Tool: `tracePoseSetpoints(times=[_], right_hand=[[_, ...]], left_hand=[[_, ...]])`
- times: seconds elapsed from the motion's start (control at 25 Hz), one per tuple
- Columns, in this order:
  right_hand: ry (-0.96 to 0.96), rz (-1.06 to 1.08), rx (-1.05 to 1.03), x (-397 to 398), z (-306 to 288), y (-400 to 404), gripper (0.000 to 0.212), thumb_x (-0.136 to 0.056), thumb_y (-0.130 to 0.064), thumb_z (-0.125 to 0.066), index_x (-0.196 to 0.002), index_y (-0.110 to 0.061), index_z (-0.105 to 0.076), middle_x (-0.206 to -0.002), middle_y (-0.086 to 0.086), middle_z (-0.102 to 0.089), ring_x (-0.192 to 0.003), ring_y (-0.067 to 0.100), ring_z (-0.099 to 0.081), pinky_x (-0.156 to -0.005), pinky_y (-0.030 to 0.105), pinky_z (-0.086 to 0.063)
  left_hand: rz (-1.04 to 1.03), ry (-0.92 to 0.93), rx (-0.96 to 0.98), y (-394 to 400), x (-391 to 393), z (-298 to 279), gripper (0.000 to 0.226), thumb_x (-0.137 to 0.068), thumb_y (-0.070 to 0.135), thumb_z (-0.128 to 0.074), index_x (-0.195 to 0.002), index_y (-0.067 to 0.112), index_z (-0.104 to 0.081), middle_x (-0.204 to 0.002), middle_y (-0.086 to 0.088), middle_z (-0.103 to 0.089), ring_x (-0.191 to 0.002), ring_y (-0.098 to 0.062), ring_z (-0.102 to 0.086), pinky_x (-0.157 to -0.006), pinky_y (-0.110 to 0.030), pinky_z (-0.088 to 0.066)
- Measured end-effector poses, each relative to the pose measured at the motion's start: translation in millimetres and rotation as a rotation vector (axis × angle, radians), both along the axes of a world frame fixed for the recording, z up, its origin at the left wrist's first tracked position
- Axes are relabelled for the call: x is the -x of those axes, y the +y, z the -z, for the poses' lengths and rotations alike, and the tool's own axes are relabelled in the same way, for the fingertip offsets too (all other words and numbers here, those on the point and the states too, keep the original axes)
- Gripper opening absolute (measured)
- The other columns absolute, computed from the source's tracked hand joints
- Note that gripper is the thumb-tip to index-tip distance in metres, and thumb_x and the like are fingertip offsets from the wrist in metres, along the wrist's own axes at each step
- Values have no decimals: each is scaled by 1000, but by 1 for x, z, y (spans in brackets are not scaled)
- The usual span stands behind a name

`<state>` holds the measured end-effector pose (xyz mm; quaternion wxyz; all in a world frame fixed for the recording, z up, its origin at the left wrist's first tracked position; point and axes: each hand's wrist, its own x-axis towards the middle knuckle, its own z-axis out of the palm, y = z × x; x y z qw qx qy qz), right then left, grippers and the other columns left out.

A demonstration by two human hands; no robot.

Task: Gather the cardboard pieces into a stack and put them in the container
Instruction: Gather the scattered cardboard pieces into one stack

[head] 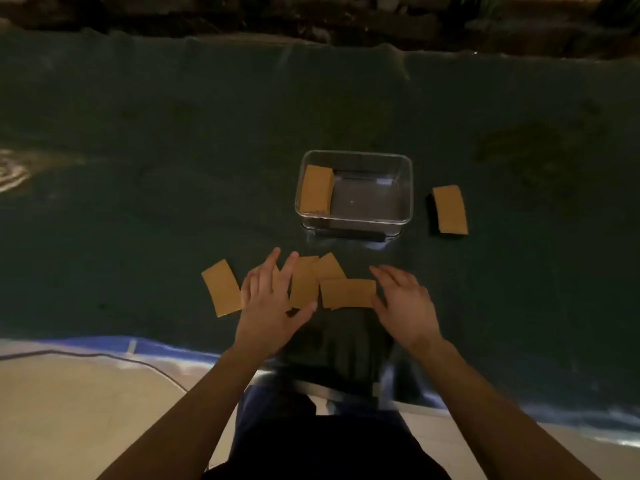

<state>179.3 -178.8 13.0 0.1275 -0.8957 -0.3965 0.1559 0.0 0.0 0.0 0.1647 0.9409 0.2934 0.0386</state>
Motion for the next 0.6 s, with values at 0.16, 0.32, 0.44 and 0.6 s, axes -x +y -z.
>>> tracePoseSetpoints(times=[0.16,0.32,0.44,0.6], right_hand=[[48,-111,61,-8,20,15,55,-91,-24,-57,-144,-23,-44,-144,-1,-48,-129,22,-43,-99,41,-40],[83,-147,231,-14,46,37,62,-90,-30,-59,-147,-25,-35,-147,0,-43,-131,24,-40,-101,43,-37],[70,-167,328,-8,59,54,67,-87,-43,-63,-146,-26,-36,-144,5,-42,-128,27,-41,-101,47,-37],[48,-92,326,-5,68,61,61,-81,-46,-69,-135,-26,-47,-134,4,-46,-123,27,-42,-99,46,-39]], left_hand=[[-57,65,36,0,-9,19,86,-82,67,-51,-152,31,-16,-156,-9,-28,-132,-34,-40,-110,-58,-31],[-37,89,73,4,-14,38,85,-82,63,-56,-150,32,-17,-153,-8,-32,-129,-34,-42,-111,-58,-28],[-30,139,116,9,-7,45,83,-84,63,-55,-151,33,-17,-154,-7,-30,-133,-33,-39,-113,-57,-26],[-28,173,143,22,-1,52,81,-84,64,-50,-151,31,-20,-155,-7,-30,-135,-32,-37,-113,-56,-26]])
